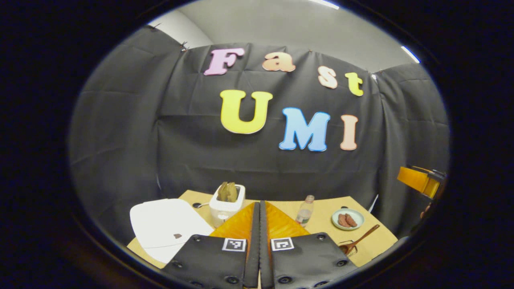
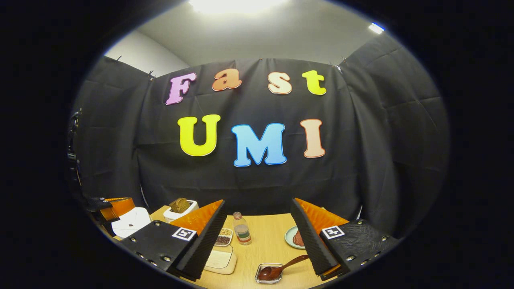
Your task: Close the left gripper, press the button to open the rice cooker; take a wooden spoon from the chopstick holder with the right hand, scoop a spoonful of rice and pour it into the rice cooker, then put the wooden spoon back into the chopstick holder.
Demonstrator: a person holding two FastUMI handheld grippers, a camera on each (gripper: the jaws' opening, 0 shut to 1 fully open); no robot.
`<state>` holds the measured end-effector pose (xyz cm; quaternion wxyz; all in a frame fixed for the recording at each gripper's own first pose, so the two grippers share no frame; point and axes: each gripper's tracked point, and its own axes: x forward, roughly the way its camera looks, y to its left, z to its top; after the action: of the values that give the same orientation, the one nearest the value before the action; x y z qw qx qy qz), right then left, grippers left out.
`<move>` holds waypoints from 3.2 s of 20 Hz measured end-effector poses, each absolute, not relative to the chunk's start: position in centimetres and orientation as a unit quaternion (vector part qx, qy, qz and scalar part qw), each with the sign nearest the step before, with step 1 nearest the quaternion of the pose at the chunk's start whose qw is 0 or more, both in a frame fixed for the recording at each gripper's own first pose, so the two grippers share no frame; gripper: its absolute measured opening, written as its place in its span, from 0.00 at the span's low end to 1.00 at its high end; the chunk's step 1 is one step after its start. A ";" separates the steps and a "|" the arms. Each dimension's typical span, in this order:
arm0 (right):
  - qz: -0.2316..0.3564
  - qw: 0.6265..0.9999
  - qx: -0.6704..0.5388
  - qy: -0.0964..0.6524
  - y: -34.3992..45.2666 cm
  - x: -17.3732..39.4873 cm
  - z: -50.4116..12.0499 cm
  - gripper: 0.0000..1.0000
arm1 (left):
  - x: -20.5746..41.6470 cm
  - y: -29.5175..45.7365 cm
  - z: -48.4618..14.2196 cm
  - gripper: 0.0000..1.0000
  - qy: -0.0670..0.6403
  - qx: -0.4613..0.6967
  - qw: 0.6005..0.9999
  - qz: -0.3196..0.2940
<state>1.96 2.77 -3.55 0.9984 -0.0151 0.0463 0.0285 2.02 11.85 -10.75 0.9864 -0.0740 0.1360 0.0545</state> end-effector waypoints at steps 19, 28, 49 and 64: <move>0.037 0.995 -0.027 0.092 3.4 3.4 -7.2 0.98 | 0.2 30.0 -28.8 0.09 0.348 -0.154 0.906 0.187; 0.031 0.995 -0.031 0.084 2.4 3.9 -6.6 0.98 | 1.4 31.7 -23.1 0.09 0.292 -0.098 0.926 0.220; -0.031 0.988 0.005 0.153 -7.4 4.3 -14.1 0.98 | -0.5 13.3 -4.5 0.95 0.035 -0.049 0.990 0.125; -0.032 0.946 0.135 0.293 -9.3 7.5 -29.1 0.98 | -0.9 10.5 -7.0 0.95 0.075 -0.071 0.987 0.124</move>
<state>7.51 -9.25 -29.10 0.9459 0.1347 0.2934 -0.0315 -0.94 10.52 -7.03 0.9869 -0.0707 0.0750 0.1243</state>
